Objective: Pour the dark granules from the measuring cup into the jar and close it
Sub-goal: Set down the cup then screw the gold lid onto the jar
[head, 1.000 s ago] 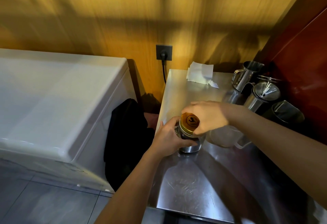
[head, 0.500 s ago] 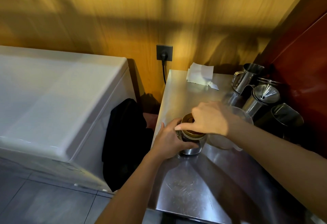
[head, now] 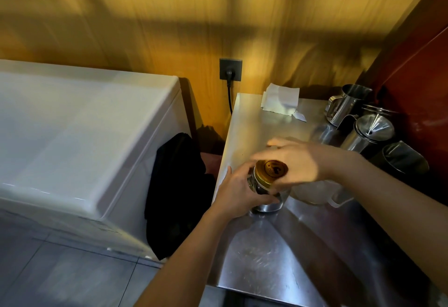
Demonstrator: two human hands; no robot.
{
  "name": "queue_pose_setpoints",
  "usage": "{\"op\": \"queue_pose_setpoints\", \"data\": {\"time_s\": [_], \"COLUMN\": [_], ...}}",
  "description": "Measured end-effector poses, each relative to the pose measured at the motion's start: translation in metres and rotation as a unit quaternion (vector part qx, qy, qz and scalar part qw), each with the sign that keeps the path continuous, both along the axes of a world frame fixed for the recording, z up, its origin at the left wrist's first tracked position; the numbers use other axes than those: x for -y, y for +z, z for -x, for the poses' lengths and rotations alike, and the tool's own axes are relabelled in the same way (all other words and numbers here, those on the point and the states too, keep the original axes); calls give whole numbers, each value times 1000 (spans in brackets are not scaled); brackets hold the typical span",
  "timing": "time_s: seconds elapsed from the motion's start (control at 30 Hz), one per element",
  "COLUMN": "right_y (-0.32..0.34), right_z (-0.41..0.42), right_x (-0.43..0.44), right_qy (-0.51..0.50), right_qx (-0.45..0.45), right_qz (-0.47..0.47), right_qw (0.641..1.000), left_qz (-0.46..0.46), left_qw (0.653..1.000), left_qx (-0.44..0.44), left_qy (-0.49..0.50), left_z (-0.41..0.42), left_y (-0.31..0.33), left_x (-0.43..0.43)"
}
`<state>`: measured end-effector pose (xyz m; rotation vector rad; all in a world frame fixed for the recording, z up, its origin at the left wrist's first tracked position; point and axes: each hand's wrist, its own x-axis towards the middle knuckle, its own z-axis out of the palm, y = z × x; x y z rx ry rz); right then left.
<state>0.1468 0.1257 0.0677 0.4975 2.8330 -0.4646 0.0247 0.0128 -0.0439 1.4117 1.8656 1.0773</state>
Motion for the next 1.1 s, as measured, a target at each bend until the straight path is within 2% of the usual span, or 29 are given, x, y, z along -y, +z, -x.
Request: {"op": "queue_pose_setpoints", "data": {"time_s": [0.07,0.13,0.2,0.27,0.37,0.43,0.57,0.63,0.73,0.93,1.1], "right_y": [2,1,1,-7,-16,-20,-25,-29,-34,-48,-55], "right_z": [-2,0,2,-1,-11,-16,-19,-16,-10,-8,-8], "right_x": [-2,0,4,5,9,9,9,12,13,17,24], "right_qy": [61,18,-39,-30,47,71,103,97,83,17,-33], "right_qx": [-1,-29,-13,-13,-35,-48,-100,-93,-99,-166,-170], "right_qz": [73,25,-95,-166,-133,-143,-187,-189,-207,-215,-239], "right_qw": [995,999,995,986,989,986,972,973,970,962,956], "left_qz": [6,10,18,23,36,60,89,97,91,4,-3], "left_qw": [1000,1000,1000,1000,995,987,973,969,975,993,997], "left_qx": [-1,3,2,7,72,109,76,61,61,53,67], "left_qy": [7,3,-8,-16,-60,-102,-198,-218,-195,-105,-49], "left_z": [1,1,0,1,9,17,29,31,28,17,5], "left_y": [-3,-5,-4,-3,2,11,34,35,28,13,9], "left_x": [-1,-1,-3,-3,-4,-7,-15,-19,-18,-2,2]}}
